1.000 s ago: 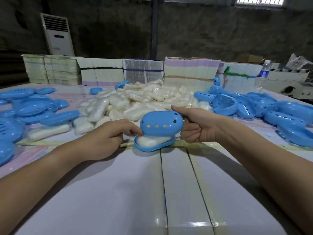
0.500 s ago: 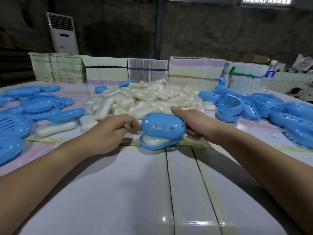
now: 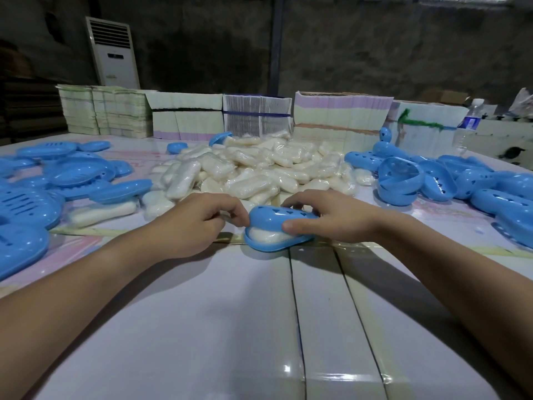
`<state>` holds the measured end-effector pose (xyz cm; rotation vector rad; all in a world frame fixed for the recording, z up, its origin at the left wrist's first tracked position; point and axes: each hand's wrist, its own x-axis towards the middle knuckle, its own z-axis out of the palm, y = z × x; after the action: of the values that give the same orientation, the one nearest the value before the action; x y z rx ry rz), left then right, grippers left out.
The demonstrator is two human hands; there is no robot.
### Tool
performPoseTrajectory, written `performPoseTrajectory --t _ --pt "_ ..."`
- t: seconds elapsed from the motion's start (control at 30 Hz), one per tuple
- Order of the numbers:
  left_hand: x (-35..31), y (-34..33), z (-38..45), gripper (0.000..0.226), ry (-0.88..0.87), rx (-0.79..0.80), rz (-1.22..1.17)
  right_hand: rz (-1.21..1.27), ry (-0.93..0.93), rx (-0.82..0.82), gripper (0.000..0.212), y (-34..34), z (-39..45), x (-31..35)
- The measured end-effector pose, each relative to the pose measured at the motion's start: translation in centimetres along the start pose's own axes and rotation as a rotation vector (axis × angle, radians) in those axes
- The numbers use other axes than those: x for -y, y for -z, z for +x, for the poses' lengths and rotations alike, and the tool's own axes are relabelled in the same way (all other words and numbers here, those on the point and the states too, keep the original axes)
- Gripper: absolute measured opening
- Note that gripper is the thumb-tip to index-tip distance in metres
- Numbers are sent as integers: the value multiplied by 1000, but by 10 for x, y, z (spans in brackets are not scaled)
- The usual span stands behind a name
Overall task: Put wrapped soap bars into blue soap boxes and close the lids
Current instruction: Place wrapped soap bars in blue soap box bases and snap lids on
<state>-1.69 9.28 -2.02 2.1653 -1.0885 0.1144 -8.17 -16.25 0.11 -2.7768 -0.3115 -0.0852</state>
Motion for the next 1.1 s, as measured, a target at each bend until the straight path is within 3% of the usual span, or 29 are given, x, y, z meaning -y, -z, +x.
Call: performPoseTrajectory --t 0.17,0.3,0.63,0.87,0.97,1.07,1.1 --pt "0 0 0 56 -11 0 -5 103 37 42 46 -1 -2 -3" --pt "0 -2 -1 53 -28 -3 1 190 38 84 58 -3 -2 -1" --pt "-2 0 0 55 -22 31 9 144 53 25 72 -11 1 7" --pt "-5 0 -2 54 -13 40 25 271 80 68 66 -5 -4 6" --pt "-2 0 -2 43 53 84 19 279 90 96 60 -5 -4 10" --pt "0 -2 -2 13 129 117 -21 255 99 61 61 -6 -2 11" --pt "0 -2 -2 22 144 115 -56 257 98 47 61 -6 -2 10"
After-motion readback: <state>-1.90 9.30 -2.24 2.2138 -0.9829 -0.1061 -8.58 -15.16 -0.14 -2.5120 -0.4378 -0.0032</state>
